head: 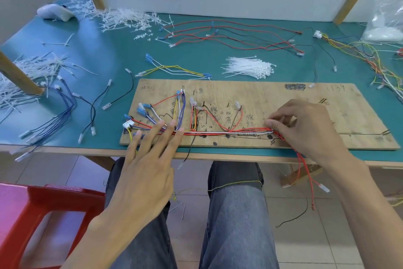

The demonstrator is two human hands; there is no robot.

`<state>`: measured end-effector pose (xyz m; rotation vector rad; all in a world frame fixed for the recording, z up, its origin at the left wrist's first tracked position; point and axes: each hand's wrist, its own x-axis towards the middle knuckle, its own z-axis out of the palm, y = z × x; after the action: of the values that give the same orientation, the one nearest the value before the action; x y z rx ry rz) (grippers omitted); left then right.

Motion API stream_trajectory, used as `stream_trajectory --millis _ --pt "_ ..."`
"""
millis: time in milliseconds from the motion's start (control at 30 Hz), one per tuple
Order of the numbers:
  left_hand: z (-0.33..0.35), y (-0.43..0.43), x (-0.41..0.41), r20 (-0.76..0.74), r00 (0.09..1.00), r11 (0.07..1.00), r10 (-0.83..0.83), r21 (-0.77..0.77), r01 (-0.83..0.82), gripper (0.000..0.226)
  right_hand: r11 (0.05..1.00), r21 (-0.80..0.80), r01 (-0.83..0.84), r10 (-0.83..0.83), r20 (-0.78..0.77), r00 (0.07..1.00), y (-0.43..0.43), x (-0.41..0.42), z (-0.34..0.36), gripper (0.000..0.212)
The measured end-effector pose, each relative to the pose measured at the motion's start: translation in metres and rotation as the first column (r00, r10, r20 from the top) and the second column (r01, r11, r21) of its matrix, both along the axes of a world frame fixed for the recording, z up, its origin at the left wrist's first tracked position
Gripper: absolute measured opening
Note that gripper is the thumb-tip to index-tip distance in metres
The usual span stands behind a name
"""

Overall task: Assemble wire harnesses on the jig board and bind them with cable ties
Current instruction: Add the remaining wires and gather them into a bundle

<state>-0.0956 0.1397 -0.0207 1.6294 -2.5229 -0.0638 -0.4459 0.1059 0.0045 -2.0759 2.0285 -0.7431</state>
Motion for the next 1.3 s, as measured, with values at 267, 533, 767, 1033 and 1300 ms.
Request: stream_trajectory --millis 267,533,767,1033,1300 --pt "0.013 0.002 -0.01 0.005 1.0 0.999 0.027 -0.046 -0.027 0.082 0.979 -0.099 0.176 -0.176 0.006 0.984 0.012 0.013 -0.014 0.016" --pt "0.031 -0.011 -0.073 0.074 0.938 0.939 -0.339 -0.029 0.342 0.056 0.99 -0.091 0.106 -0.104 0.031 0.994 0.016 0.008 -0.02 0.011" --pt "0.014 -0.017 -0.075 -0.002 0.956 0.956 -0.293 0.004 0.293 0.057 0.999 0.031 0.018 -0.018 0.015 1.0 0.002 -0.005 -0.009 0.022" --pt "0.012 -0.021 -0.074 0.09 0.942 0.944 -0.322 -0.048 0.327 0.057 0.988 0.069 -0.14 0.144 -0.064 0.987 -0.001 -0.014 -0.002 0.022" --pt "0.008 -0.023 -0.074 0.107 0.929 0.93 -0.354 -0.062 0.361 0.062 0.988 0.082 -0.132 0.141 -0.115 0.983 -0.004 -0.015 -0.003 0.023"
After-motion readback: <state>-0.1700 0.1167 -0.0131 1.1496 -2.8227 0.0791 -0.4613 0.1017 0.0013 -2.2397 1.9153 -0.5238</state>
